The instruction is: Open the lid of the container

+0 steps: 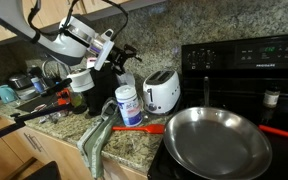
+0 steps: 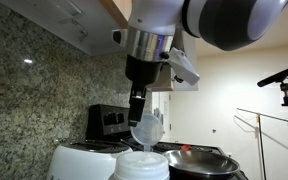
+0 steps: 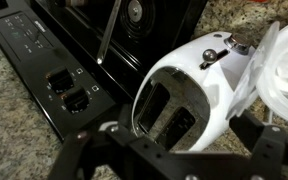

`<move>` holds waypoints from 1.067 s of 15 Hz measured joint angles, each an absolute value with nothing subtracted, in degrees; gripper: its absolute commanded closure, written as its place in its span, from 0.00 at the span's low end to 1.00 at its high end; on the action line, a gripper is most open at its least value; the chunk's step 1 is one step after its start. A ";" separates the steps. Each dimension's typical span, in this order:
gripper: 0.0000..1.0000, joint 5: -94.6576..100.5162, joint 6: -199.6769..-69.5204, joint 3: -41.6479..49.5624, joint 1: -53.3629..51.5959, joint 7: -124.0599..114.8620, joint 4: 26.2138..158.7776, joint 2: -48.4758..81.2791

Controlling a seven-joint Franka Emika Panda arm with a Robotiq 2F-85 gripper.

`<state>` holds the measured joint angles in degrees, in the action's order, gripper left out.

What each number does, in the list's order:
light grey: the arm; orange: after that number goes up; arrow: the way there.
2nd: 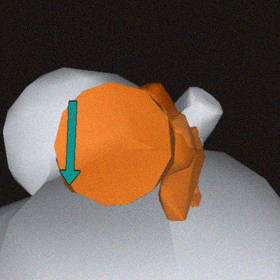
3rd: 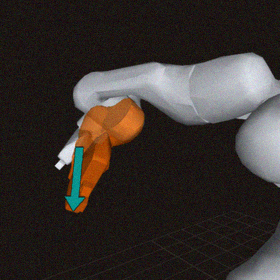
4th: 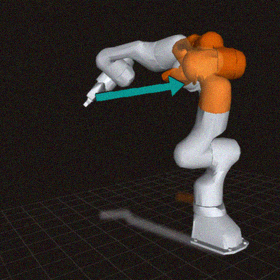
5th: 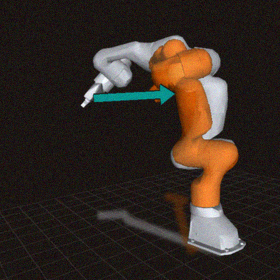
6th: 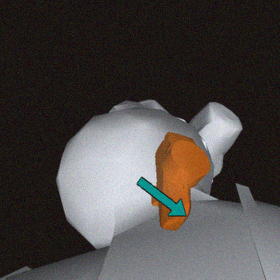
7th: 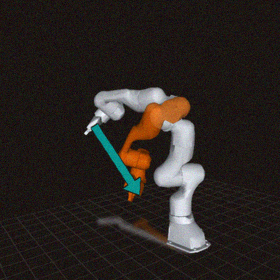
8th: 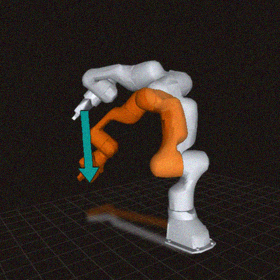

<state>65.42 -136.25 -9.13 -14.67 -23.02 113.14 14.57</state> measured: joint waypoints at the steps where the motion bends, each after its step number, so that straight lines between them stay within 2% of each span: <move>1: 0.00 65.25 -136.10 -9.06 -14.46 -23.02 113.01 14.74; 16: 0.00 55.89 -136.02 -6.41 -11.07 -22.19 108.32 17.12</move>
<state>55.89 -136.02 -6.41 -11.07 -22.19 108.32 17.12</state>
